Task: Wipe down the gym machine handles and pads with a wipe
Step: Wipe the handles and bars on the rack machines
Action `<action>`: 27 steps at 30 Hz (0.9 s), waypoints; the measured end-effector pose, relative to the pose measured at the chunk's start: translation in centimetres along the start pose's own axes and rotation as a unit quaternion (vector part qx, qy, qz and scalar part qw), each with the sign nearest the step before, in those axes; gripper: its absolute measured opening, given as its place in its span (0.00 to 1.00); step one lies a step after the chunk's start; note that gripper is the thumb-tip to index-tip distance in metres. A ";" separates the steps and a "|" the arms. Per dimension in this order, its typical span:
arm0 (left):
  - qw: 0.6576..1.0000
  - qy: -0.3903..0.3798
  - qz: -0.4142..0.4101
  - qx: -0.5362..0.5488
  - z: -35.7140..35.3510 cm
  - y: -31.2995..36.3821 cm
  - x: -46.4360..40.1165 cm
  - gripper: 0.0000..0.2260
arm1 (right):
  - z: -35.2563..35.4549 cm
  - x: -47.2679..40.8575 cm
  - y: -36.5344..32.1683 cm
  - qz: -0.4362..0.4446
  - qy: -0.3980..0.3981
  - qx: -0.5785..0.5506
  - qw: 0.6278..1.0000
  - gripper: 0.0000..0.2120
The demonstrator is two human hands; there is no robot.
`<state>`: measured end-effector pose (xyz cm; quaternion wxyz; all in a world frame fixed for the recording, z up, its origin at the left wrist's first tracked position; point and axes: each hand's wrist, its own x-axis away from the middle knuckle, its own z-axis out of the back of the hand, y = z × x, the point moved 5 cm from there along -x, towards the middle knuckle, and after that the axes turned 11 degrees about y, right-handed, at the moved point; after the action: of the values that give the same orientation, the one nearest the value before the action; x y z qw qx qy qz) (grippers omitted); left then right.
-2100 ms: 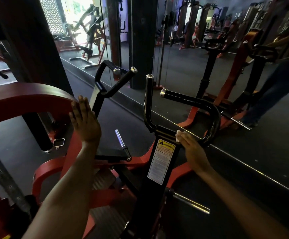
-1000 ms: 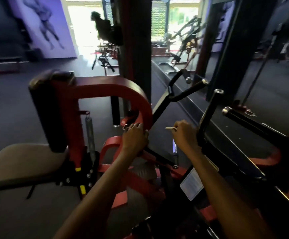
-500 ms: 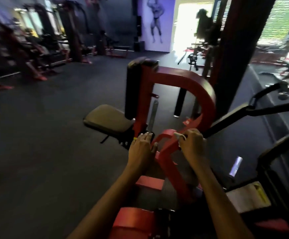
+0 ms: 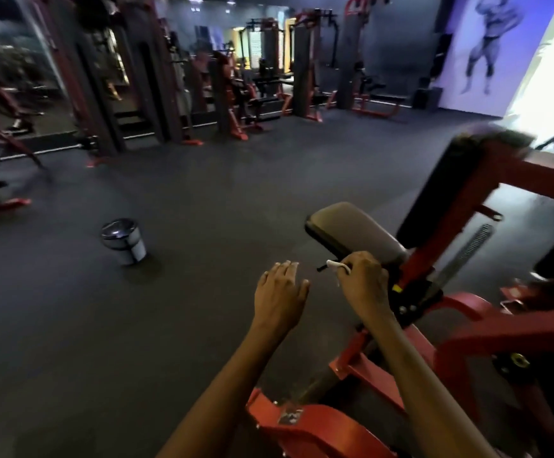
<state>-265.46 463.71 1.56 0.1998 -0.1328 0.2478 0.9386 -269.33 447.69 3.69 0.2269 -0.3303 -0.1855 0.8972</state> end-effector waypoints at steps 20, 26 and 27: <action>0.981 0.002 0.116 -0.154 15.4 -40.6 -17.1 0.21 | -29.4 -7.1 -37.7 0.116 -0.134 -0.031 0.984 0.14; 0.979 0.038 0.117 -0.162 17.1 -48.5 -24.7 0.19 | -37.9 -12.6 -45.0 0.131 -0.148 -0.034 0.980 0.13; 0.978 0.040 0.120 -0.165 17.1 -49.7 -26.0 0.19 | -39.3 -13.6 -46.1 0.134 -0.147 -0.034 0.979 0.13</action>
<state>-223.09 504.18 4.54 0.0508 -0.1710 0.1112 0.9777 -220.32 485.86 4.84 0.0637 -0.2241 -0.2013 0.9514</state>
